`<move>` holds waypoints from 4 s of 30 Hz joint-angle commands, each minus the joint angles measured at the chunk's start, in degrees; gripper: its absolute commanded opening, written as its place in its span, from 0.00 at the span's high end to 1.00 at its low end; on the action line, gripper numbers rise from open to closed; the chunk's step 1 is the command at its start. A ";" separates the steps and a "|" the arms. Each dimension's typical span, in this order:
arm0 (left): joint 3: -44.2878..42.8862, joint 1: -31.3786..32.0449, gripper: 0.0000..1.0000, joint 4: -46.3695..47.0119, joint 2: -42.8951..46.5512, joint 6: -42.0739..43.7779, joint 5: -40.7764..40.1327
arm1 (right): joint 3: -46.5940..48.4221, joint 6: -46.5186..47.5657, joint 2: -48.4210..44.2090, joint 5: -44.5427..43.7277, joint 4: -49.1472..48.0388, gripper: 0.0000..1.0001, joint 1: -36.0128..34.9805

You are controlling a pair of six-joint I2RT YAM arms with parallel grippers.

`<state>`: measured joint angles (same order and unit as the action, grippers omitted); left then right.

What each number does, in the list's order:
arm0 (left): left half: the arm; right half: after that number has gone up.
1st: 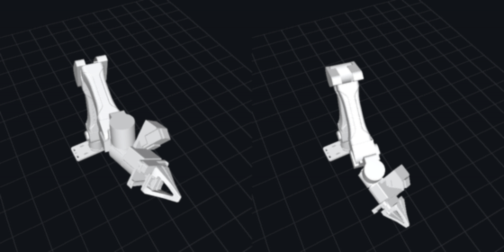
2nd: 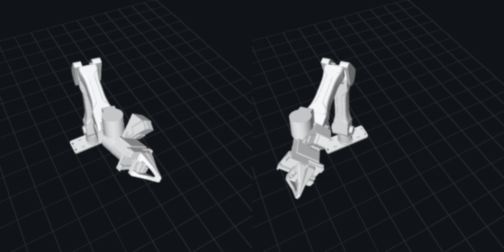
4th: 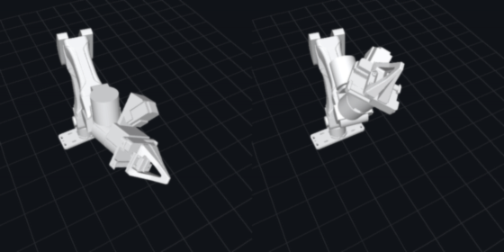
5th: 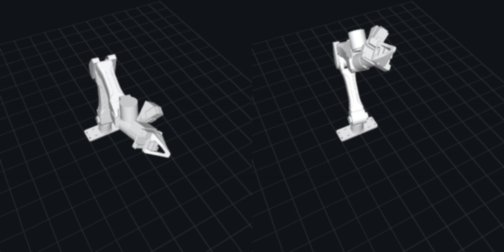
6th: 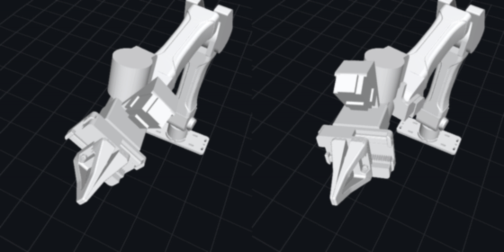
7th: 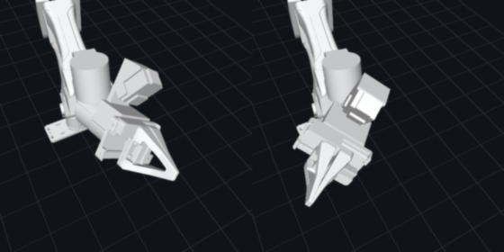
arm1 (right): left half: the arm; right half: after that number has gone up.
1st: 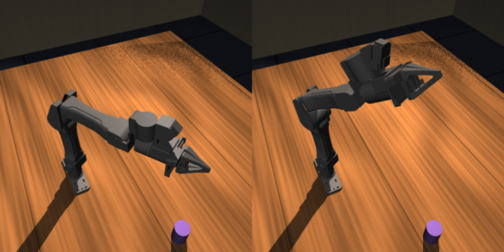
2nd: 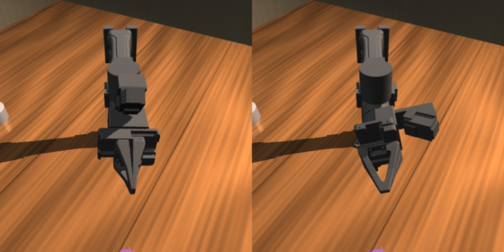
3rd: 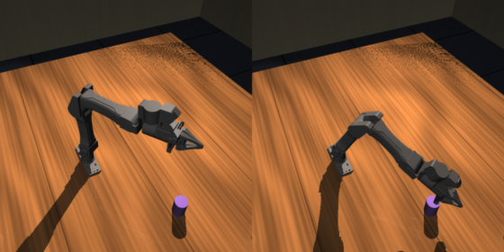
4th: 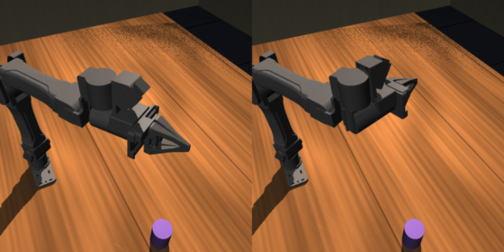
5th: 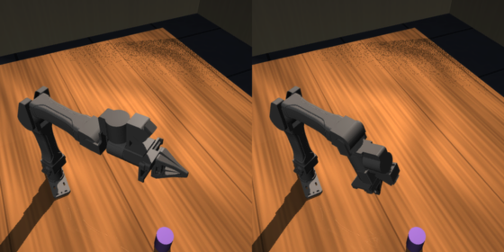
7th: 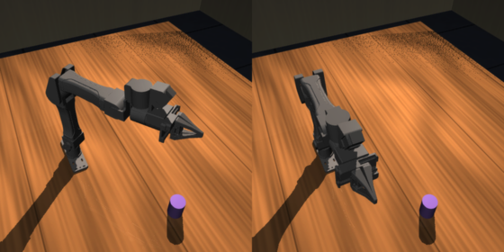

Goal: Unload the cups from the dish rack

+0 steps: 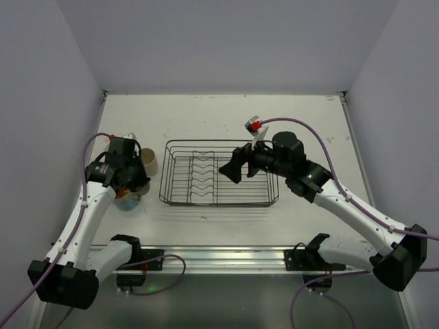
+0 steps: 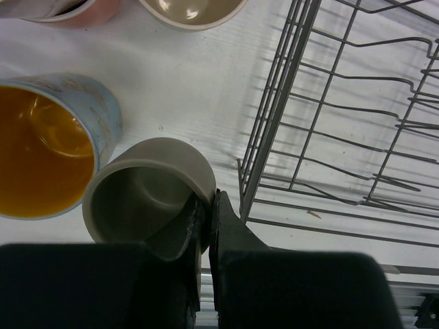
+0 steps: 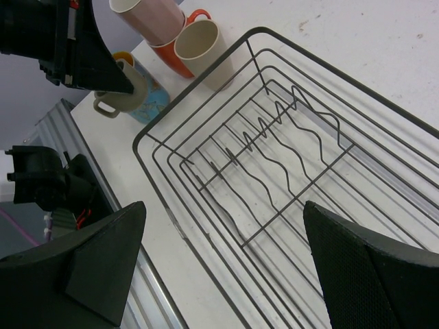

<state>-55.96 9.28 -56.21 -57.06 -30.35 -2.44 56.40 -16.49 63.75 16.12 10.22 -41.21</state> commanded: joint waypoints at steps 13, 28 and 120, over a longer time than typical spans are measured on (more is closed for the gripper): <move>4.02 0.48 1.00 7.95 -2.71 1.35 -1.87 | -0.77 -0.03 -0.46 0.49 -0.46 0.01 0.17; 5.95 0.92 1.00 9.98 -7.27 1.08 -1.96 | -1.29 -0.03 -0.73 0.32 -0.46 0.01 0.17; 12.37 9.62 0.65 13.67 -10.54 -16.67 -18.83 | -5.34 -0.56 -0.03 3.48 -3.80 0.01 0.08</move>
<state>-41.36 18.26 -40.86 -70.06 -44.62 -18.24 51.11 -16.86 63.40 19.00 8.99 -41.21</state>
